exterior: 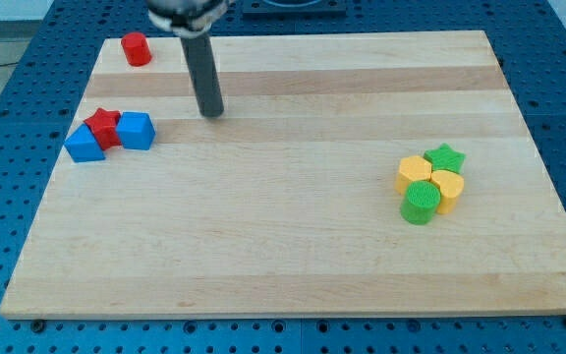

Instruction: Push the red circle to the top left corner

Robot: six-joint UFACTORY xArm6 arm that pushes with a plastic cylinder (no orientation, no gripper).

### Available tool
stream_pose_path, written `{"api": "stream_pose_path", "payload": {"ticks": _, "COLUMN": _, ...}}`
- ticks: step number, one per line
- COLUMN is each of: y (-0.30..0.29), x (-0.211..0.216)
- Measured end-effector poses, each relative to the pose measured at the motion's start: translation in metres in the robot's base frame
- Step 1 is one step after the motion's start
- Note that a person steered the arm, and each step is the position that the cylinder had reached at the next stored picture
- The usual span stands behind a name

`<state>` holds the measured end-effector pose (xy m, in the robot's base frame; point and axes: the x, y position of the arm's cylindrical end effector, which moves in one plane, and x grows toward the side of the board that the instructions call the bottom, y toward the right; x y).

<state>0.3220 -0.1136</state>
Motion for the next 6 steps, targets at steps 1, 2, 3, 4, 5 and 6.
{"api": "stream_pose_path", "payload": {"ticks": 1, "y": -0.004, "x": -0.081}}
{"api": "stream_pose_path", "payload": {"ticks": 2, "y": -0.03, "x": -0.13}}
{"api": "stream_pose_path", "payload": {"ticks": 3, "y": -0.039, "x": -0.131}}
{"api": "stream_pose_path", "payload": {"ticks": 4, "y": -0.066, "x": -0.13}}
{"api": "stream_pose_path", "payload": {"ticks": 5, "y": -0.087, "x": -0.13}}
{"api": "stream_pose_path", "payload": {"ticks": 6, "y": -0.117, "x": -0.13}}
